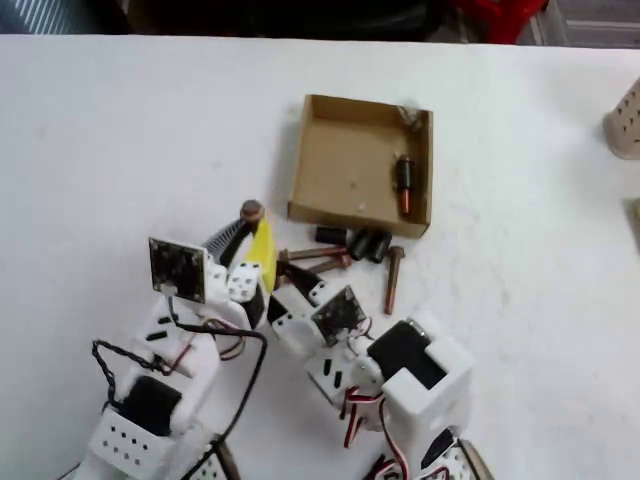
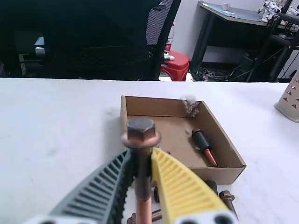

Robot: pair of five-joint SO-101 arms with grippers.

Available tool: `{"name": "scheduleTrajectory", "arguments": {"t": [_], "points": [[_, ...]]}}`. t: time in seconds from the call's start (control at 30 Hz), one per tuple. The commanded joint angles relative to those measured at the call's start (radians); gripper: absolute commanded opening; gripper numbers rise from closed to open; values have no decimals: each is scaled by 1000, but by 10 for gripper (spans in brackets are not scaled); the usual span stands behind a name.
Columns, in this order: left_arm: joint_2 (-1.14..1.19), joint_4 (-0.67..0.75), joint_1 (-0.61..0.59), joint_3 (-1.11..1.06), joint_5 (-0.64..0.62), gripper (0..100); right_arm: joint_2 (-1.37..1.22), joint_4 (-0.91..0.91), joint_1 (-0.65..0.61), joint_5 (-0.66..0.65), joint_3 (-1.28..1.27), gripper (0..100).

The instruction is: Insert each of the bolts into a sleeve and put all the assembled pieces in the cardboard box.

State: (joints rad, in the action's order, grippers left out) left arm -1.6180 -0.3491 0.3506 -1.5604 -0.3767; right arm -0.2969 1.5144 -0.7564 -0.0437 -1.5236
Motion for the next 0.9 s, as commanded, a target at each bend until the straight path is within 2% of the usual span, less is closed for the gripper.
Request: {"name": "scheduleTrajectory", "arguments": {"t": [0.0,0.23,0.53,0.7,0.87], "points": [[-35,20,8,-8,-11,20,2,24,-8,-11,8,15],[-31,92,7,-29,-71,20,2,24,-8,-11,8,15],[-31,52,-16,-29,-71,20,2,25,-4,-11,6,15],[-33,121,-38,-135,-66,20,4,117,-8,-5,-26,15],[-33,130,-30,-127,-66,20,2,110,-25,-5,-32,15]]}}
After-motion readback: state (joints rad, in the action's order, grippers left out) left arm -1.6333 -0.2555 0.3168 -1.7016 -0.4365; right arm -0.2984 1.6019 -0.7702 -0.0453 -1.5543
